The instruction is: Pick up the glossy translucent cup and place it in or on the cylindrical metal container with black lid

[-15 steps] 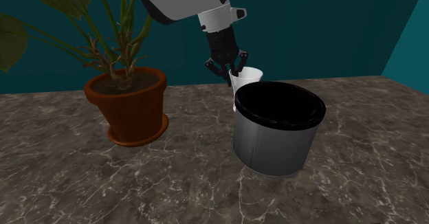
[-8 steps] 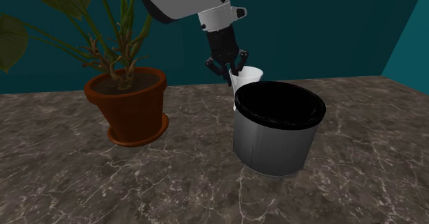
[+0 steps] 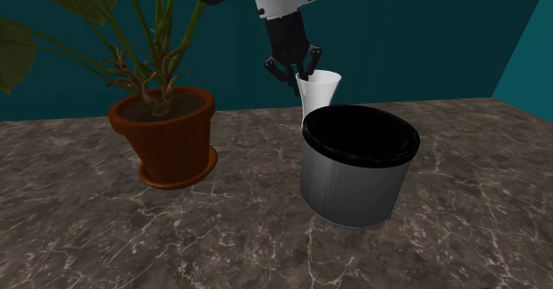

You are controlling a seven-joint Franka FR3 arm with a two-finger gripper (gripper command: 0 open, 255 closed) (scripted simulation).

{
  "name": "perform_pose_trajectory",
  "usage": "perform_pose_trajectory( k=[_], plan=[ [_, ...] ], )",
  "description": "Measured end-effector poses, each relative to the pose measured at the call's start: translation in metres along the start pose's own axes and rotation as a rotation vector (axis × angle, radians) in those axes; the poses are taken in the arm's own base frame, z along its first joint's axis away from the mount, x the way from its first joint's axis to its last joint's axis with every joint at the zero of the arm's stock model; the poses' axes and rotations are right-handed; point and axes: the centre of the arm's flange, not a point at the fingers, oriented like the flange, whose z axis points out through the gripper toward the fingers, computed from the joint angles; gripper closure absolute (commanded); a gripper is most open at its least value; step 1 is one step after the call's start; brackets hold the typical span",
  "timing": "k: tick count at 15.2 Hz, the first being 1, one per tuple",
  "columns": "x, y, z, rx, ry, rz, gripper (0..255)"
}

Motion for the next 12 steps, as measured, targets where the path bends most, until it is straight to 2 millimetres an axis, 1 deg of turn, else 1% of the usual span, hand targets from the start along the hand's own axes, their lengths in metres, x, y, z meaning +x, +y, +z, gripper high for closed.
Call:
perform_pose_trajectory(
  k=[12],
  plan=[
    [0.004,0.016,-0.061,0.000,0.000,0.000,255]
  ],
)
